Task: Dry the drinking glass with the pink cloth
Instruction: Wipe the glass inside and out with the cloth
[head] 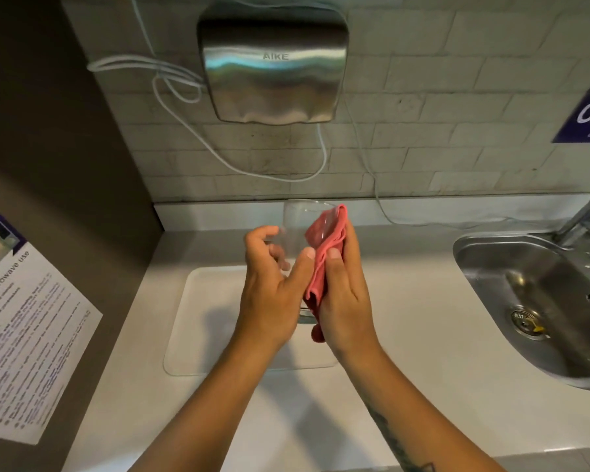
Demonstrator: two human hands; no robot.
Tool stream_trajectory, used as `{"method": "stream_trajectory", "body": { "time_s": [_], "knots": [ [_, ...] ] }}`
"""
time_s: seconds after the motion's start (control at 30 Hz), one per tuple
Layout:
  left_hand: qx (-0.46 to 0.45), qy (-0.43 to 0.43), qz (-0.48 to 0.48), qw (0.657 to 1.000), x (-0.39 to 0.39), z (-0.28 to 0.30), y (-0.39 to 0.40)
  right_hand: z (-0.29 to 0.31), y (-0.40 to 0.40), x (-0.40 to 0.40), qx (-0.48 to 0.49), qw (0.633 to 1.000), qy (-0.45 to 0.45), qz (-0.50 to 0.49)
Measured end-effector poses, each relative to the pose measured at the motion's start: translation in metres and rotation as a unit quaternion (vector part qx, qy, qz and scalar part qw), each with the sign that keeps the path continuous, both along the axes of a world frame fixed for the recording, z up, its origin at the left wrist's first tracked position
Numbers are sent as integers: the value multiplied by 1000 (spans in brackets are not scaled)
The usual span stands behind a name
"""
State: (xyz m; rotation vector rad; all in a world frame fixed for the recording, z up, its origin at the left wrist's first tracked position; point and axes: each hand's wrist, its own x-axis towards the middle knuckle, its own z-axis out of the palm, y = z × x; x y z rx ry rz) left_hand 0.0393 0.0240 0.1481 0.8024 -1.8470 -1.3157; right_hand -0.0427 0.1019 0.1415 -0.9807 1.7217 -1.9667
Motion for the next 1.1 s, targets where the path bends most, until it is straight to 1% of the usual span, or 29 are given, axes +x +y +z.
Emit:
{"method": "stream_trajectory", "body": {
  "time_s": [0.07, 0.1, 0.2, 0.33, 0.43, 0.5, 0.57, 0.63, 0.73, 0.87, 1.0, 1.1],
  "knots": [
    [-31, -14, 12, 999, 4, -5, 4, -4, 1, 0, 3, 1000, -5, -8],
    [-28, -20, 9, 999, 6, -8, 6, -4, 2, 0, 5, 1000, -6, -6],
    [4, -19, 8, 1000, 6, -12, 5, -4, 1, 1, 9, 1000, 7, 7],
    [50, 20, 19, 998, 4, -5, -2, -11, 6, 12, 9, 998, 50, 30],
    [50, 42, 11, 998, 6, -3, -4, -23, 13, 22, -4, 997, 64, 43],
    [59, 52, 0, 997, 7, -4, -3, -17, 11, 17, -1, 998, 52, 42],
    [94, 70, -18, 993, 6, -7, -1, -6, 4, 4, -5, 999, 23, 42],
    [121, 94, -36, 988, 5, -8, 0, 4, 1, -7, -13, 999, 13, 46],
    [120, 113, -34, 986, 4, -3, -5, 1, 7, 5, -17, 998, 1, 68],
    [105, 104, -42, 988, 2, 2, -14, -12, 15, 27, -14, 996, 7, 83],
    [127, 107, -65, 984, 3, -4, -2, 6, 6, 0, -33, 997, 13, 63],
    [132, 113, -55, 983, 3, -1, -1, 12, 6, -1, -38, 996, 2, 78]
  ]
}}
